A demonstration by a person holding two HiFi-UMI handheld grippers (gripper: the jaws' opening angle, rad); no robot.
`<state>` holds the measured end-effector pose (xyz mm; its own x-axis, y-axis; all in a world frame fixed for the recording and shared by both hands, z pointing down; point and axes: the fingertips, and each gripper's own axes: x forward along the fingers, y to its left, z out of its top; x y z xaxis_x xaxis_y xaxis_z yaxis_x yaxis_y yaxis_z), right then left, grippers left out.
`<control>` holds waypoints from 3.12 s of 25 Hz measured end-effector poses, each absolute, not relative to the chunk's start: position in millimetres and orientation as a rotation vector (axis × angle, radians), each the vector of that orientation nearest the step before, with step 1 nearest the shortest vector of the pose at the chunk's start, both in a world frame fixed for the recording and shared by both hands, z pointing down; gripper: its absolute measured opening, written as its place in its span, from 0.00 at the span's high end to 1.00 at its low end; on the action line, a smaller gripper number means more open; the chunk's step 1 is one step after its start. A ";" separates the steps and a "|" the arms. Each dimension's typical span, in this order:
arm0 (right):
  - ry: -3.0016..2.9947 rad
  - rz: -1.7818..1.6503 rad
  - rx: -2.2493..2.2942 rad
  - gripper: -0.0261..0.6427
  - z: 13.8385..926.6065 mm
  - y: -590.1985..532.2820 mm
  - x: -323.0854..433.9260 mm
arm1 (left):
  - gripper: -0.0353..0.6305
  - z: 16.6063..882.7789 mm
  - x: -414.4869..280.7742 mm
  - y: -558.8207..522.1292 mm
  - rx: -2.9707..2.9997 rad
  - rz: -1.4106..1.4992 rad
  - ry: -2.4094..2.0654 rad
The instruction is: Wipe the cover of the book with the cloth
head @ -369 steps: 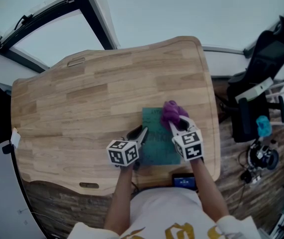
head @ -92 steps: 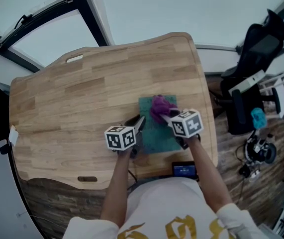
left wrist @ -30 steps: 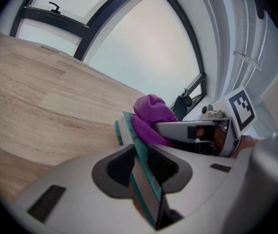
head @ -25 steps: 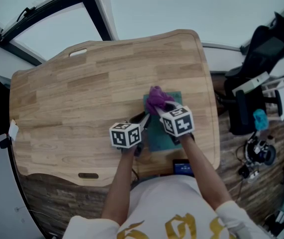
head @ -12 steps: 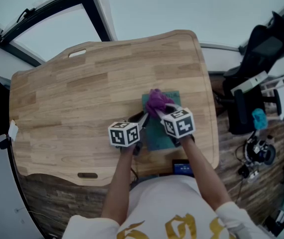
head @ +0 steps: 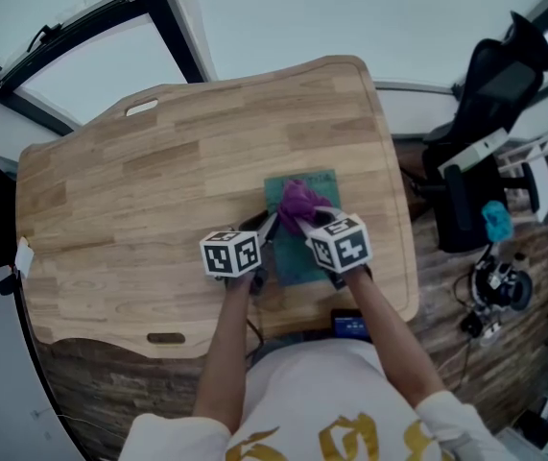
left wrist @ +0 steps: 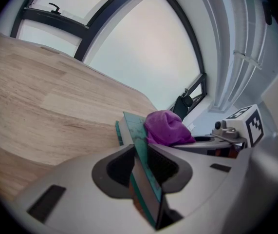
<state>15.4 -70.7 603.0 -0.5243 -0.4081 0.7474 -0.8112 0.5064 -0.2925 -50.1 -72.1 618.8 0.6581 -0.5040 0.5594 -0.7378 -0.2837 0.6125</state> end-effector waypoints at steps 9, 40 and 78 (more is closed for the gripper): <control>-2.139 0.869 0.954 0.87 603.4 -47.5 15.3 | 0.82 618.8 -48.9 -73.1 1.952 0.316 -0.970; -2.140 1.173 0.637 0.87 604.3 26.2 -6.6 | 0.82 611.4 -48.4 -76.0 1.979 0.317 -0.976; -2.123 1.234 0.630 0.87 606.3 31.5 28.0 | 0.82 612.6 -48.2 -74.8 1.979 0.317 -0.969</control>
<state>28.0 31.5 606.3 -0.7089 -0.1020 0.6979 -0.6568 0.4560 -0.6006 -48.2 -74.8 612.6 0.6627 -0.5095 0.5489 -0.7355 -0.3049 0.6050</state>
